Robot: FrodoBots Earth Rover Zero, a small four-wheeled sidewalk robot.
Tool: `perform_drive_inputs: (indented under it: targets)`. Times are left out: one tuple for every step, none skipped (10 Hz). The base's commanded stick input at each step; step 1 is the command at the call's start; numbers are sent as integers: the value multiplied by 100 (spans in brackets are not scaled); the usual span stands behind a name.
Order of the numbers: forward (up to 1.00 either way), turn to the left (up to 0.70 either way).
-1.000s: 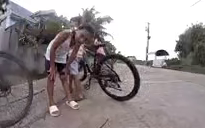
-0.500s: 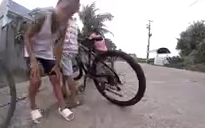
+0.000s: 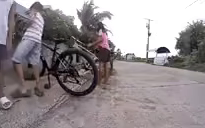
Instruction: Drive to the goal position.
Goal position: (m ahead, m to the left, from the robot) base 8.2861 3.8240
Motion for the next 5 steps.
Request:
perform_drive_inputs:
  targets:
    - [0,-45]
    - [0,-45]
    - [0,-45]
    - [0,-45]
    - [0,-45]
